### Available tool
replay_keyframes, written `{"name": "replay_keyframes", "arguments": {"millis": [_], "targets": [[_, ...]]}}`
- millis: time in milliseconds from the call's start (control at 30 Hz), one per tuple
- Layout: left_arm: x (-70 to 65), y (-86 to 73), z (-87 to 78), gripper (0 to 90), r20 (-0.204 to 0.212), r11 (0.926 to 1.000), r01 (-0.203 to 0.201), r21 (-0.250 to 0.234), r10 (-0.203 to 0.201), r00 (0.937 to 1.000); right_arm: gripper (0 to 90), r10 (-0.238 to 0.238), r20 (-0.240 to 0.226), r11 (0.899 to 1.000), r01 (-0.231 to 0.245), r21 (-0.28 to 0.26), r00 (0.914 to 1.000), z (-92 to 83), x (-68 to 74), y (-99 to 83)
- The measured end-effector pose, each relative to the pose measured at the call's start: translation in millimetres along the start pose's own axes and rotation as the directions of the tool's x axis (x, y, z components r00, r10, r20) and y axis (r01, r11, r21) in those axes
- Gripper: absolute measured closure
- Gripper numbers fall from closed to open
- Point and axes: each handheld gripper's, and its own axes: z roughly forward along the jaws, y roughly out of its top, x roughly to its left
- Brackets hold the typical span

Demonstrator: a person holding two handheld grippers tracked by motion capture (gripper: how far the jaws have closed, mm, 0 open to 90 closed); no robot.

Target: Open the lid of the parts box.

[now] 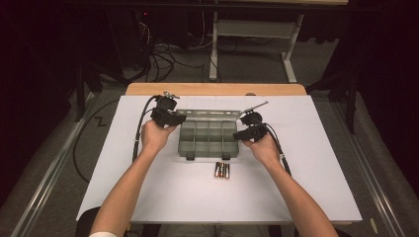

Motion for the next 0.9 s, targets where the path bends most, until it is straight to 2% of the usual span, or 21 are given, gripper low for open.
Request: {"name": "replay_keyframes", "arguments": {"millis": [100, 267, 667, 900], "targets": [[4.8, 1.5, 4.1, 67.0, 0.013, 0.9998, 0.022, 0.003, -0.022, 0.9997, 74.5, -0.005, 0.002, 1.0, 0.005, 0.0, 1.0, 0.1, 0.2, 0.0], [5.6, 5.2, 6.9, 67.7, 0.0, 0.9999, 0.012, 0.004, -0.012, 0.9999, 74.7, -0.019, 0.006, 1.0, 0.019, -0.001, 0.9998, 0.3, 1.1, 0.1], [11.7, 11.2, 18.5, 69.9, -0.007, 0.9994, 0.03, 0.016, -0.03, 0.9995, 74.9, -0.04, 0.015, 0.999, 0.04, 0.006, 0.9991, 0.2, 2.0, 0.7], [14.5, 11.7, 24.4, 70.3, -0.012, 0.9991, 0.043, 0.006, -0.043, 0.999, 75.0, -0.044, 0.018, 0.999, 0.044, 0.009, 0.9989, 0.3, 2.8, 0.9]]}}
